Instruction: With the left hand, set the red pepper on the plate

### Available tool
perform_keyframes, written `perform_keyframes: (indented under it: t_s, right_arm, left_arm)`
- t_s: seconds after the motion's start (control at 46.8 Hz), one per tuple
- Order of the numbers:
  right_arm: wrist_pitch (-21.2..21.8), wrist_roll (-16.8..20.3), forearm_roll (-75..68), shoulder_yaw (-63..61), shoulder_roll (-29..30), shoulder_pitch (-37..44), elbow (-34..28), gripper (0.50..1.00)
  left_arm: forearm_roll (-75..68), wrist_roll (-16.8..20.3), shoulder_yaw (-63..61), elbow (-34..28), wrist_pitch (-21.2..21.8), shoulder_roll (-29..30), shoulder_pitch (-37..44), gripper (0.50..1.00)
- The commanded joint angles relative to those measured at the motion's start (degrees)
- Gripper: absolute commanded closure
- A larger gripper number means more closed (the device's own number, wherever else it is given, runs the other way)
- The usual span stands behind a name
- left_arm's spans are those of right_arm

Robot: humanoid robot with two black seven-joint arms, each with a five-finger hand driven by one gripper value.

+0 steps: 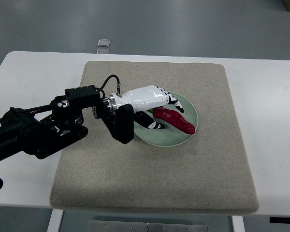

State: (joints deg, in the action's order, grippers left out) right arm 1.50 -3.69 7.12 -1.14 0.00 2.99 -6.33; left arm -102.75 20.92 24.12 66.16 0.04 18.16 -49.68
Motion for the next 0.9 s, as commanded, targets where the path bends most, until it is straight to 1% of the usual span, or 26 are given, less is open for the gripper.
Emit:
perform_keyframes:
  t_s: [0.0, 0.085, 0.149, 0.214, 0.278, 0.427, 0.619, 0.769, 0.875]
  right_arm:
    - [0.0, 0.0, 0.0, 0.0, 0.0, 0.0, 0.0, 0.572]
    - [0.0, 0.0, 0.0, 0.0, 0.0, 0.0, 0.0, 0.572]
    - [0.0, 0.0, 0.0, 0.0, 0.0, 0.0, 0.0, 0.572]
    - [0.0, 0.0, 0.0, 0.0, 0.0, 0.0, 0.0, 0.572]
    - [0.0, 0.0, 0.0, 0.0, 0.0, 0.0, 0.0, 0.572]
    - [0.0, 0.0, 0.0, 0.0, 0.0, 0.0, 0.0, 0.572]
    - [0.0, 0.0, 0.0, 0.0, 0.0, 0.0, 0.0, 0.572]
    - [0.0, 0.0, 0.0, 0.0, 0.0, 0.0, 0.0, 0.572]
    - [0.0, 0.0, 0.0, 0.0, 0.0, 0.0, 0.0, 0.572]
  left_arm:
    - [0.1, 0.0, 0.3, 0.0, 0.1, 0.0, 0.1, 0.643]
    - [0.2, 0.0, 0.6, 0.3, 1.1, 0.0, 0.3, 0.598]
    - [1.1, 0.0, 0.7, 0.5, 2.7, 0.0, 0.4, 0.540]
    - [3.0, 0.1, 0.7, 0.5, 4.4, 0.0, 0.4, 0.531]
    - [5.9, 0.3, 0.8, 0.6, 5.7, 0.3, 0.4, 0.508]
    - [15.8, 1.5, 2.2, 0.6, 7.7, 0.7, 0.4, 0.506]
    - [29.3, 1.5, 8.0, 0.5, 9.3, 1.5, 1.3, 0.506]
    - [40.0, 1.4, 13.8, -0.1, 11.9, 1.5, 2.9, 0.506]
    - [48.4, 1.4, 16.7, -1.6, 12.6, 1.9, 4.2, 0.506]
